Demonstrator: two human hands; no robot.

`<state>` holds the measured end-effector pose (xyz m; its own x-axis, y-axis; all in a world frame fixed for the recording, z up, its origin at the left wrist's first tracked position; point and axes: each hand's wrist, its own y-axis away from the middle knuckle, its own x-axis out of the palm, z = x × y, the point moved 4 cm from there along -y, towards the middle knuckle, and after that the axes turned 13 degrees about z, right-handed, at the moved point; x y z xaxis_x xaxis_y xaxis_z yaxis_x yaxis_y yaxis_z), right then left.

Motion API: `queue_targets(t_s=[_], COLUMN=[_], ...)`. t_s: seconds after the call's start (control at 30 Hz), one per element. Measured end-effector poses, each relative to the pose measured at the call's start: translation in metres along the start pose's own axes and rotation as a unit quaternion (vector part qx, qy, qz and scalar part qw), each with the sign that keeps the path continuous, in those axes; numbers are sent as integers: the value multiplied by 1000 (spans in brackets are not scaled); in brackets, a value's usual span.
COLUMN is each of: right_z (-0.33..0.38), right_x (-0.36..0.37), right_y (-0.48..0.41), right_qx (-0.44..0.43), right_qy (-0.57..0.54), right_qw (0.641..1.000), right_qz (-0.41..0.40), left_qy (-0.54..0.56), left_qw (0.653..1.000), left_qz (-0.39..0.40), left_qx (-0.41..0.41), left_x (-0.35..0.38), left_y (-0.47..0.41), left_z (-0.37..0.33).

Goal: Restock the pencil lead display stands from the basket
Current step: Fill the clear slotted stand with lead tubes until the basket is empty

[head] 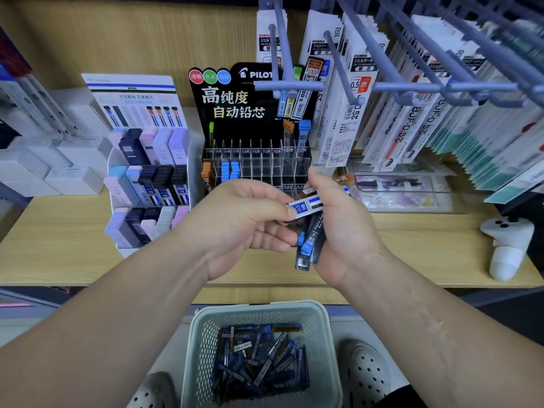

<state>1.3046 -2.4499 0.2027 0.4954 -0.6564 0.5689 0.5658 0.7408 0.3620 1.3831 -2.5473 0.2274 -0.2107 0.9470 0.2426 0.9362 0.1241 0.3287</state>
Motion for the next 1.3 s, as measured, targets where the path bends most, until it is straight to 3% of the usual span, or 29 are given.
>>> queue_targets(t_s=[0.17,0.33,0.63,0.77,0.93,1.17,1.3], right_z=[0,12,-8,-16,-25,-30,-29], right_x=[8,3,12,25,36,39,37], right_y=[4,5,-2,-5,-5,-10,-12], right_qx=[-26,-58,32,44,26,20,23], right_qy=[-22,-7,20,40,86,117,124], right_qw=[999,998,999,998,995,991,990], right_qz=[7,-36,2,24,43,59,57], left_qy=[-7,-24,-42,-135,-307,-404,-477], left_qw=[1000,1000,989,958,880,851,818], left_qz=[6,-8,-134,-233,-325,-292,-269], left_qx=[8,17,40,97,161,163,175], left_x=[-5,-25,-91,-125,-142,-148,-144], left_y=[6,19,56,76,90,74,64], left_z=[-6,-10,-11,-27,-44,-36,-34])
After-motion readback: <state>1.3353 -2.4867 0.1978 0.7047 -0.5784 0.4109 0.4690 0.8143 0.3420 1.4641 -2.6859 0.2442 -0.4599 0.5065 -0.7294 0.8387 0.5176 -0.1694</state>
